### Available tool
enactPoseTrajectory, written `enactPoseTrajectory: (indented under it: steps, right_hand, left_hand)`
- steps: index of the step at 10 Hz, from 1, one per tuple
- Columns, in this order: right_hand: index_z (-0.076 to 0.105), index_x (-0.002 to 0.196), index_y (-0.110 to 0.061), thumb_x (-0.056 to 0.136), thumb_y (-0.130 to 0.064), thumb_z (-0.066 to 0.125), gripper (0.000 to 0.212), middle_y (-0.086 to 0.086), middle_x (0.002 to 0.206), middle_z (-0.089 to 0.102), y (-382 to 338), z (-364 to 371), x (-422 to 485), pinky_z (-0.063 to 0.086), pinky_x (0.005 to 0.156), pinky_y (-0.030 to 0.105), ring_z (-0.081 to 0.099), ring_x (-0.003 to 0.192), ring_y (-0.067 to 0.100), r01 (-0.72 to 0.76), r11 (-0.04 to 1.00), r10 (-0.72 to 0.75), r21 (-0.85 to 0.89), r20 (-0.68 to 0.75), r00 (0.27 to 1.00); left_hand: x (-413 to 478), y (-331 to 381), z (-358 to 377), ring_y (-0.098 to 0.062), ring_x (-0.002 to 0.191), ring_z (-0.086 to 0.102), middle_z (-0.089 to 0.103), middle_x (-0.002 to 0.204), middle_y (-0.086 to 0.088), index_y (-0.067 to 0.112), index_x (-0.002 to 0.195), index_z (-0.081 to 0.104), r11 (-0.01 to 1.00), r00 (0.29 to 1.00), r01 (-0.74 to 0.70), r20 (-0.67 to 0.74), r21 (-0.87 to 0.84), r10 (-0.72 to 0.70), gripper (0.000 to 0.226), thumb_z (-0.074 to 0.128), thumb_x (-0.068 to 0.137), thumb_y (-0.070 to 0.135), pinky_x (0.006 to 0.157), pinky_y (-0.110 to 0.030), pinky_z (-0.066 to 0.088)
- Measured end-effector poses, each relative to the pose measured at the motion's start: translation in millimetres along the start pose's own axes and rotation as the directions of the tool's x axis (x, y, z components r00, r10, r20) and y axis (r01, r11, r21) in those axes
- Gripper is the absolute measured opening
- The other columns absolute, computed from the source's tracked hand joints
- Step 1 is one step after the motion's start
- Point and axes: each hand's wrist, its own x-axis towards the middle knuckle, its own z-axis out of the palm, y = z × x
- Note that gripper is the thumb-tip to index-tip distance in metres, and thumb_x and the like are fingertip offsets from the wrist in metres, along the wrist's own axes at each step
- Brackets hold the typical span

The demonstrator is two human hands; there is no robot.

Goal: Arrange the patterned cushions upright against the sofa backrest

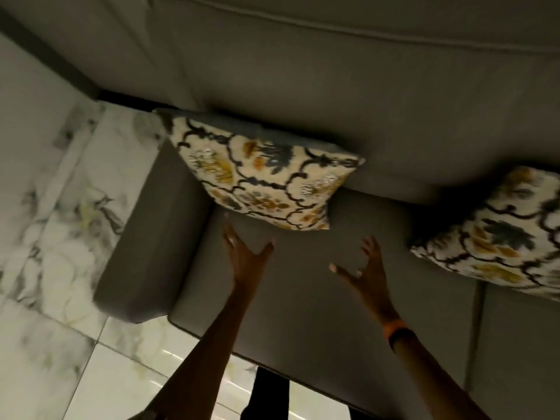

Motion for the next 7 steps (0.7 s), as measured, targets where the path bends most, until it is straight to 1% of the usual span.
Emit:
enactPoseTrajectory:
  steps: [1,2,3,4,5,6,7]
  right_hand:
    - [0.013,0.159,-0.049,0.064,-0.051,0.091,0.124,-0.025,0.166,0.028,-78.7,58.8,41.1,0.042,0.118,0.030,0.031,0.153,-0.002,0.177,0.967,-0.181,0.181,0.002,0.984]
    - [0.005,0.166,-0.027,0.067,-0.050,0.087,0.130,0.000,0.171,0.028,-131.7,99.2,69.0,0.031,0.128,0.051,0.031,0.157,0.019,0.184,0.958,-0.164,0.222,-0.108,0.981]
    - [0.017,0.165,-0.019,0.070,-0.064,0.082,0.123,0.003,0.164,0.044,-155.3,124.4,79.6,0.037,0.124,0.050,0.044,0.151,0.021,0.189,0.962,-0.152,0.197,-0.188,0.970]
    - [0.027,0.162,-0.020,0.081,-0.056,0.078,0.103,-0.001,0.155,0.055,-157.6,127.7,84.0,0.043,0.121,0.046,0.053,0.143,0.015,0.190,0.967,-0.139,0.167,-0.279,0.950]
    - [0.024,0.163,-0.014,0.092,-0.029,0.075,0.089,0.006,0.157,0.053,-149.0,138.1,96.8,0.040,0.123,0.048,0.051,0.145,0.020,0.177,0.963,-0.111,0.205,-0.300,0.947]
    - [0.019,0.164,-0.021,0.096,-0.021,0.070,0.085,0.006,0.163,0.044,-153.1,126.9,96.0,0.037,0.125,0.048,0.044,0.150,0.022,0.189,0.966,-0.151,0.178,-0.209,0.966]
    - [0.024,0.155,-0.054,0.092,-0.051,0.067,0.077,-0.002,0.165,0.039,-107.5,104.5,48.3,0.040,0.121,0.052,0.043,0.149,0.020,0.161,0.985,-0.171,-0.067,-0.180,0.969]
  left_hand:
    - [67.8,9.2,-53.9,-0.011,0.151,0.013,0.005,0.164,-0.004,0.020,0.159,0.002,0.978,0.987,-0.072,-0.156,-0.195,0.042,0.134,0.094,0.062,0.032,0.119,-0.023,0.023]
    - [128.5,19.0,-88.6,-0.010,0.148,0.029,0.017,0.162,-0.016,0.010,0.157,-0.006,0.952,0.987,-0.161,-0.065,-0.260,0.149,0.137,0.093,0.064,0.017,0.118,-0.032,0.037]
    - [158.0,30.1,-102.6,-0.019,0.147,0.036,0.027,0.162,-0.014,0.021,0.156,0.008,0.913,0.968,-0.229,0.021,-0.338,0.250,0.126,0.093,0.064,0.018,0.116,-0.034,0.041]
    - [155.7,39.4,-88.9,-0.020,0.142,0.035,0.027,0.159,-0.010,0.045,0.152,0.020,0.937,0.972,-0.226,0.000,-0.267,0.234,0.116,0.090,0.059,0.049,0.106,-0.018,0.040]
    - [155.1,19.0,-81.5,-0.041,0.139,0.035,0.024,0.153,-0.017,0.061,0.148,0.006,0.970,0.970,-0.207,0.103,-0.127,0.220,0.118,0.084,0.060,0.062,0.099,-0.043,0.045]
    - [154.6,8.4,-94.1,-0.042,0.138,0.035,0.026,0.152,-0.014,0.064,0.147,0.001,0.973,0.962,-0.230,0.156,0.024,0.223,0.110,0.076,0.066,0.065,0.099,-0.055,0.046]
    - [158.7,4.5,-122.7,-0.040,0.146,0.025,0.023,0.160,-0.015,0.048,0.153,0.000,0.919,0.951,-0.304,0.136,0.250,0.277,0.094,0.054,0.078,0.070,0.112,-0.063,0.035]
